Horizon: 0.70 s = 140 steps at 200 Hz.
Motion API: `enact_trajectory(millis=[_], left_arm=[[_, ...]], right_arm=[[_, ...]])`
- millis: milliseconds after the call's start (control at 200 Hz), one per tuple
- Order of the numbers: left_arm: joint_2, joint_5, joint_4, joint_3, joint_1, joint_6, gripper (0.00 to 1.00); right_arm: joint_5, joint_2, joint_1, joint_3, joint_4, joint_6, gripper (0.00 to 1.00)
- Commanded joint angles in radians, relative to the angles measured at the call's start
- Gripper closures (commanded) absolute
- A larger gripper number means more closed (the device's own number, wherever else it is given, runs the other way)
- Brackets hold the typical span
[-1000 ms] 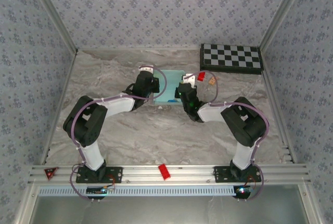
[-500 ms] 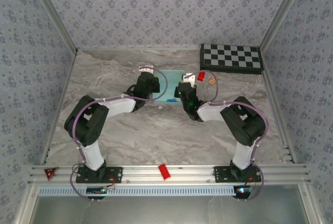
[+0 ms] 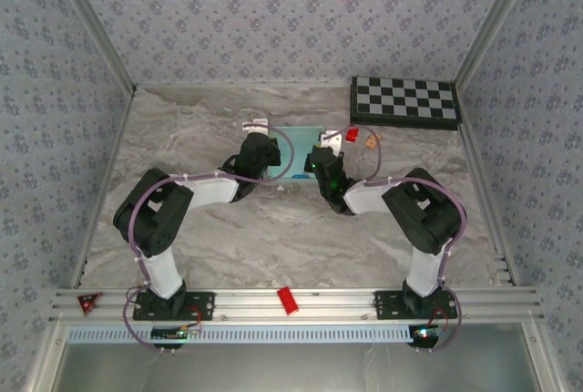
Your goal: Fold the paper box
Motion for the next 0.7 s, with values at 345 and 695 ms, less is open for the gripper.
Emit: enact_trajectory(millis=[345,695], left_arm=[[-0.003,-0.042,-0.003,-0.037,-0.044,-0.043,0.82],[-0.011,-0.048,0.000,-0.062,-0.058,-0.046,0.85]], right_arm=[[0.091,0.028,0.046,-0.032,0.089,0.053,0.96],[0.138,0.023,0.076,-0.056,0.089,0.054,0.96]])
